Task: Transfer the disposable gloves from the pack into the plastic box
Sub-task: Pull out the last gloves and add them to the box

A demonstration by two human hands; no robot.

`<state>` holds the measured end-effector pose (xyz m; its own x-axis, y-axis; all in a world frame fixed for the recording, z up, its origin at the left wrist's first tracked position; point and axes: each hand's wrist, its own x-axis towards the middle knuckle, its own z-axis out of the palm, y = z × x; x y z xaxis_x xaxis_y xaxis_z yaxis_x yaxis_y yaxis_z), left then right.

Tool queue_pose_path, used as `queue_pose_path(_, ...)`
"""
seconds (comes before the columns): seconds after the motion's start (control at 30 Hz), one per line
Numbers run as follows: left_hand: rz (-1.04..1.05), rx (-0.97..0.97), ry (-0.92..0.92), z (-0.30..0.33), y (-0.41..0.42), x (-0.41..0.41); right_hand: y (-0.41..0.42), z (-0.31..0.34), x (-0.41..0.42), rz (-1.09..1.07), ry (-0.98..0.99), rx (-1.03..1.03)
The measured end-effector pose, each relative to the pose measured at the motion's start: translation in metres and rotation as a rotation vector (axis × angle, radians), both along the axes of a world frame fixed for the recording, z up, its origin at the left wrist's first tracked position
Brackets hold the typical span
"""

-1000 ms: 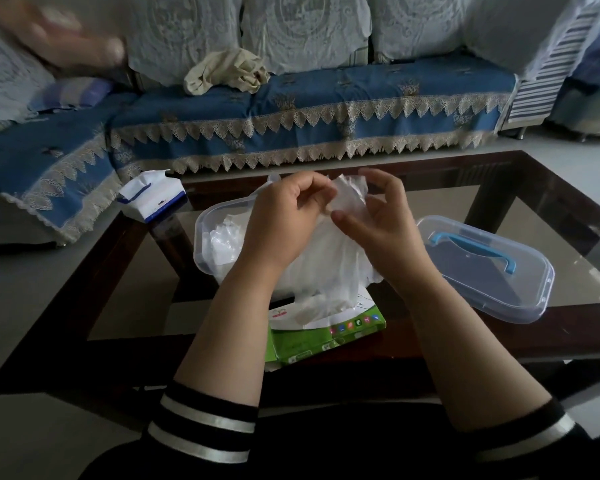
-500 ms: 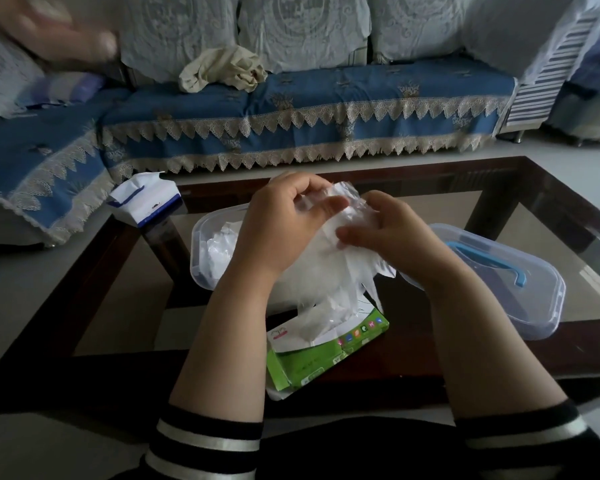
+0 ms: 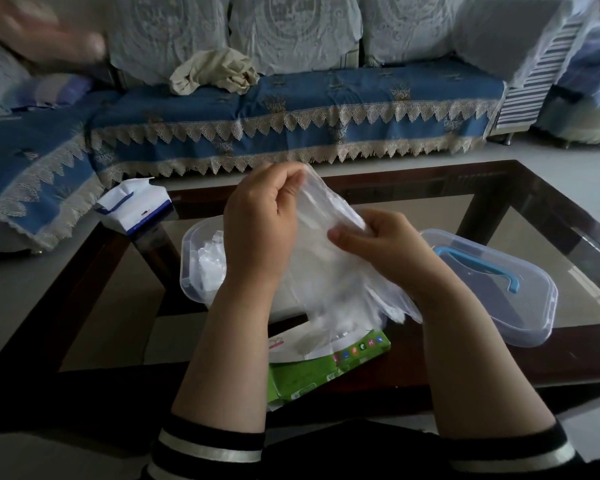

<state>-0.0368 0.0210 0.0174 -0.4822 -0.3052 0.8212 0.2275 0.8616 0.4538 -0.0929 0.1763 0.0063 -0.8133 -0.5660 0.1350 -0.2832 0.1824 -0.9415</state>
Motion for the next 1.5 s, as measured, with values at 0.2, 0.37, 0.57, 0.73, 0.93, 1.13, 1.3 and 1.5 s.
queue_pose_path(0.2, 0.078, 0.007, 0.061, 0.011, -0.006, 0.006, 0.008, -0.002, -0.007, -0.052, -0.051, 0.068)
queue_pose_path(0.37, 0.141, 0.165, -0.017, 0.015, -0.024, 0.006, 0.012, 0.001, -0.011, -0.057, -0.193, -0.083)
queue_pose_path(0.57, 0.237, 0.259, -0.147, 0.01, -0.039, 0.001, 0.02, 0.01, -0.015, 0.018, -0.331, -0.194)
queue_pose_path(0.73, 0.217, 0.347, -0.189, 0.005, -0.044, -0.005, 0.019, 0.008, -0.018, 0.001, -0.356, -0.178)
queue_pose_path(0.93, 0.248, 0.497, -0.286, -0.006, -0.054, -0.017, 0.018, -0.002, -0.031, -0.276, -0.441, -0.285)
queue_pose_path(1.13, 0.283, 0.794, -0.154, -0.018, -0.066, -0.02, 0.031, -0.007, -0.034, -0.531, -0.352, -0.417)
queue_pose_path(1.3, 0.502, 0.712, -0.195, -0.029, -0.078, -0.016, 0.038, -0.002, -0.035, -0.648, -0.318, -0.61)
queue_pose_path(1.5, 0.648, 0.335, -0.962, -0.033, -0.074, -0.02, 0.039, 0.008, -0.03, -0.453, -0.289, -0.776)
